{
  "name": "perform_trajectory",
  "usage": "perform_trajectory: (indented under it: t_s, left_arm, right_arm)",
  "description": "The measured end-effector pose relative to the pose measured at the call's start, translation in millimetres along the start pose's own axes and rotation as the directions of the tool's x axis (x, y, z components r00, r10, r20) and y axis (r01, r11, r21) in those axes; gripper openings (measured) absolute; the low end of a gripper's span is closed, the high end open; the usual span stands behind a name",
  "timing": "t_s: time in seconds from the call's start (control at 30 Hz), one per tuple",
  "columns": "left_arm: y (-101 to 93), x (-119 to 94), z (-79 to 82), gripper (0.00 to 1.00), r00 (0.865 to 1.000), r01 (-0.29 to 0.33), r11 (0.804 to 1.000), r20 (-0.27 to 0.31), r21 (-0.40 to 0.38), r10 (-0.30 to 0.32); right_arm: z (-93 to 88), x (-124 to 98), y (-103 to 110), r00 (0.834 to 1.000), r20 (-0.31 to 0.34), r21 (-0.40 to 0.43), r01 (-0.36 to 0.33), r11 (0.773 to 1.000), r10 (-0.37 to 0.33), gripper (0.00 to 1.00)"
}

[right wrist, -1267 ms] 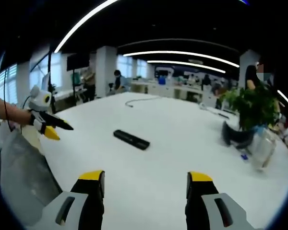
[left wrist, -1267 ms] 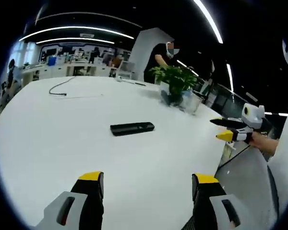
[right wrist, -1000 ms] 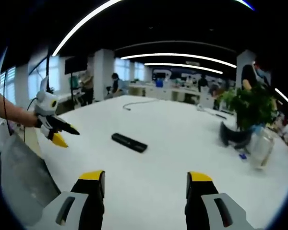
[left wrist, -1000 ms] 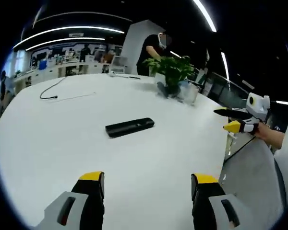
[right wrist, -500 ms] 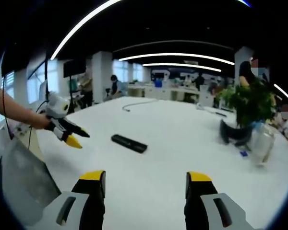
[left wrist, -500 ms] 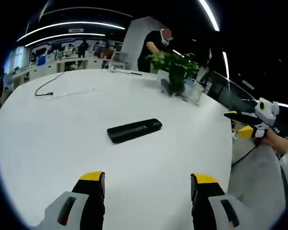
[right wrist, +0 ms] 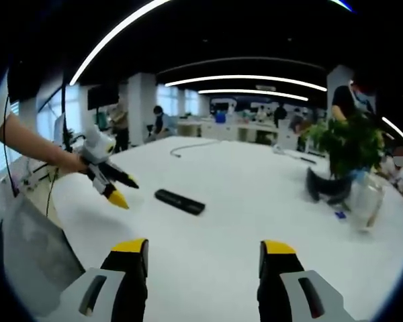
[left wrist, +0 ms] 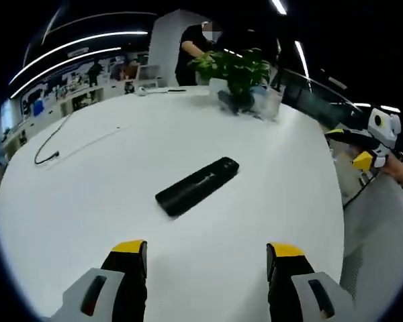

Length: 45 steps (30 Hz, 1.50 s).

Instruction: Press the specified remote control buttons in sequence, fully releasing each button before pressing the next.

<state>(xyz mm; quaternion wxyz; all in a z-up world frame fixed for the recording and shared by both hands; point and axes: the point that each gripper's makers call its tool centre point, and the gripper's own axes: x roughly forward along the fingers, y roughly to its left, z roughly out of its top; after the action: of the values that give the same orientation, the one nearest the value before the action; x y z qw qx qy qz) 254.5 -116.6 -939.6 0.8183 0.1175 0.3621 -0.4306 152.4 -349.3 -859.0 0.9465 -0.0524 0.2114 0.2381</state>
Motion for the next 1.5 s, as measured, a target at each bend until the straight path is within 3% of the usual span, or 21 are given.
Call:
perform_trajectory:
  t_s: [0.1,0.5,0.8,1.07,1.17,1.27,1.33,1.37,1.4,1.5]
  left_arm:
    - [6.3,7.2,2.9,0.75,0.999,0.017,0.998,-0.052,0.065,-0.013]
    - [26.3,29.0,23.4,0.75,0.985,0.082,0.981,-0.163,0.177,-0.053]
    - [29.2,46.1,33.7,0.73,0.957,0.169,0.936,-0.278,0.308,-0.081]
    - [28.6,65.6,42.2,0.57,0.934,0.227,0.897,-0.347,0.38,-0.09]
    - [24.8,71.2,44.3,0.46,0.929,0.242,0.893,-0.357,0.379,-0.101]
    - [21.6,75.9,39.0,0.4,0.913,0.263,0.884,-0.395,0.386,-0.099]
    - [21.4,76.5,34.3,0.36,0.905,0.259,0.893,-0.415,0.369,-0.091]
    - [23.1,80.0,40.4,0.33,0.917,0.261,0.877,-0.388,0.404,-0.094]
    - [26.5,80.5,39.2,0.31,0.914,0.246,0.888,-0.398,0.388,-0.079]
    - [26.3,77.8,39.0,0.28,0.913,0.248,0.887,-0.399,0.391,-0.079]
  right_arm:
    - [0.0,0.0,-0.9,1.0,0.003,0.004,0.0,1.0,0.0,0.65]
    - [1.1,1.2,-1.5,1.0,0.009,0.013,-0.002,1.0,0.002,0.65]
    - [1.7,2.5,-3.5,1.0,0.008,0.022,-0.002,1.0,0.002,0.64]
    - [2.9,2.4,-6.0,1.0,0.015,0.036,0.005,0.999,-0.006,0.65]
    - [3.1,2.1,-7.2,1.0,0.017,0.043,0.009,0.999,-0.009,0.65]
    - [3.2,1.9,-8.0,1.0,0.02,0.049,0.012,0.999,-0.013,0.65]
    - [3.4,1.9,-8.0,1.0,0.021,0.051,0.011,0.999,-0.013,0.64]
    - [3.4,1.9,-7.8,1.0,0.021,0.052,0.011,0.999,-0.012,0.64]
    - [3.2,2.0,-7.9,1.0,0.021,0.052,0.01,0.999,-0.012,0.64]
    - [2.9,2.4,-7.4,1.0,0.02,0.051,0.007,0.999,-0.008,0.64]
